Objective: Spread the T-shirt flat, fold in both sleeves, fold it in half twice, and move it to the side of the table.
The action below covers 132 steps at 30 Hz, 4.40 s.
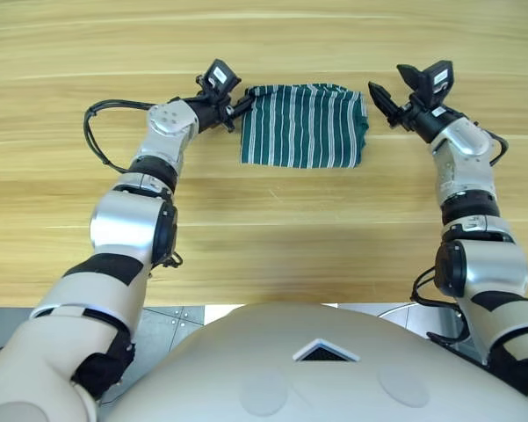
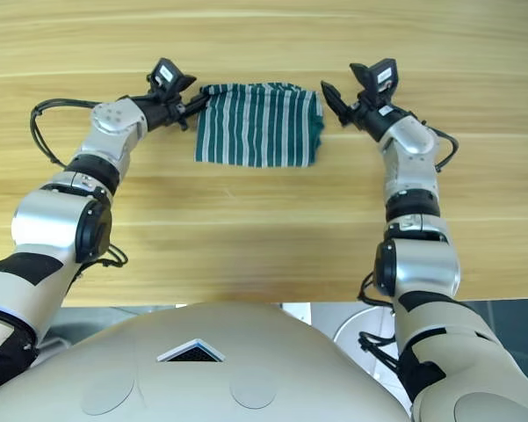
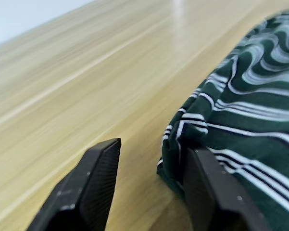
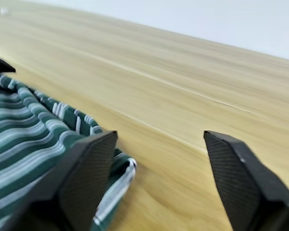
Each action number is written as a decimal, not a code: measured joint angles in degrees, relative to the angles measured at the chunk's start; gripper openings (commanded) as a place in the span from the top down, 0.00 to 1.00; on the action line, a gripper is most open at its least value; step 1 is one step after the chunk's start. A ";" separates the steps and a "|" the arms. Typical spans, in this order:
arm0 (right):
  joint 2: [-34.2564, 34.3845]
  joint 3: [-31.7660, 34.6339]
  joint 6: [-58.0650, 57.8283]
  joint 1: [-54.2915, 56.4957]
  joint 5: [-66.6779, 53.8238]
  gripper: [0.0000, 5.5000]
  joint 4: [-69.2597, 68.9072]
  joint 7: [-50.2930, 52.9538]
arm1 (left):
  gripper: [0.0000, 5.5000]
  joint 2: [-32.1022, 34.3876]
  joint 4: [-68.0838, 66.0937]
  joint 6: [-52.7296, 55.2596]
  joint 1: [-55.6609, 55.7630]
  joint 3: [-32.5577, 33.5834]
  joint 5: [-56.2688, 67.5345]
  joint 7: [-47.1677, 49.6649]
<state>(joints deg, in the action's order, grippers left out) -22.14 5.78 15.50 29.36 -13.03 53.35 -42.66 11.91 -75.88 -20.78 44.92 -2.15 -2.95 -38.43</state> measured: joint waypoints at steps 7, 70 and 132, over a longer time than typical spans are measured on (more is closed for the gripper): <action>1.03 4.00 -0.23 0.96 -3.00 0.12 3.31 -3.15 | 0.72 -2.11 -0.66 13.22 1.29 10.57 9.55 -10.60; 2.15 -36.24 15.84 20.51 47.76 0.99 15.20 12.68 | 1.00 -6.92 6.99 -1.54 -13.95 23.03 30.61 -48.71; 12.27 -10.05 14.98 3.72 24.48 0.99 17.33 54.91 | 1.00 0.14 2.11 -5.47 -12.60 29.28 25.44 0.66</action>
<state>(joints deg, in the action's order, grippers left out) -9.87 -4.26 30.49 33.07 11.45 70.68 12.25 12.05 -73.77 -26.25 32.32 27.13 22.50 -37.77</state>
